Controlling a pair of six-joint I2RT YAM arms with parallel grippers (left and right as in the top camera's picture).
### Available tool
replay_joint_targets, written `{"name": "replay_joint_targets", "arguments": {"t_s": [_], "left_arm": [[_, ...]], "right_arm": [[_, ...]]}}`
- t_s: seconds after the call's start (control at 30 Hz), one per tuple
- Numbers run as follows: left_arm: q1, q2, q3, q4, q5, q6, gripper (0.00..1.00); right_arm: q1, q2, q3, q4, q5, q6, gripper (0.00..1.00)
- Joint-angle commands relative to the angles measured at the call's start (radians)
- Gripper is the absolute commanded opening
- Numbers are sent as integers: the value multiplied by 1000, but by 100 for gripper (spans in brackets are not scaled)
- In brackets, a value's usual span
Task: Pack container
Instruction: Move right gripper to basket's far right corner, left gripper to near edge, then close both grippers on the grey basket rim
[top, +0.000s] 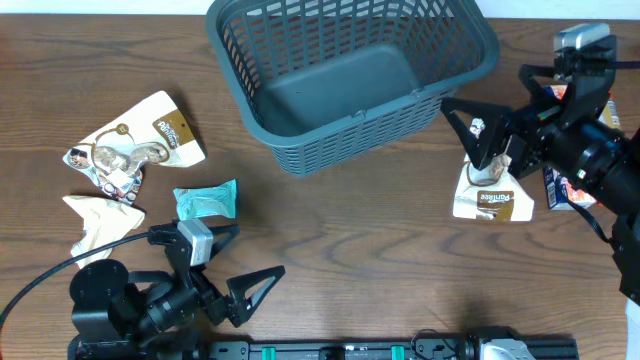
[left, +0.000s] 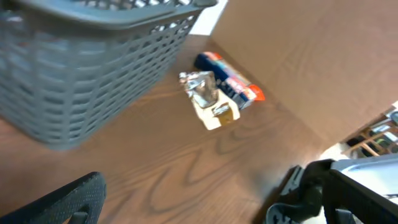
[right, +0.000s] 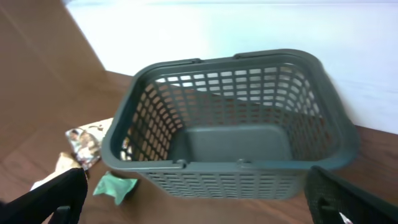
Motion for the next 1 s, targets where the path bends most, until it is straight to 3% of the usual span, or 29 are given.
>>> {"name": "replay_joint_targets", "arguments": {"t_s": [0.0, 0.23, 0.47, 0.63, 0.87, 0.97], "left_arm": [[4, 5, 11, 79, 30, -126, 99], [4, 94, 22, 385, 24, -320, 99], [-39, 298, 37, 391, 78, -327, 99], [-169, 447, 37, 377, 55, -320, 99], [-449, 565, 38, 371, -153, -363, 99], [-508, 564, 45, 370, -248, -369, 99]], "right_arm": [[-3, 28, 15, 42, 83, 10, 99], [-71, 213, 106, 104, -81, 17, 99], [-104, 454, 260, -75, -60, -18, 99], [-97, 561, 275, -175, -51, -74, 99], [-90, 603, 275, -229, -51, -111, 99], [-90, 602, 275, -236, -51, -118, 99]]}}
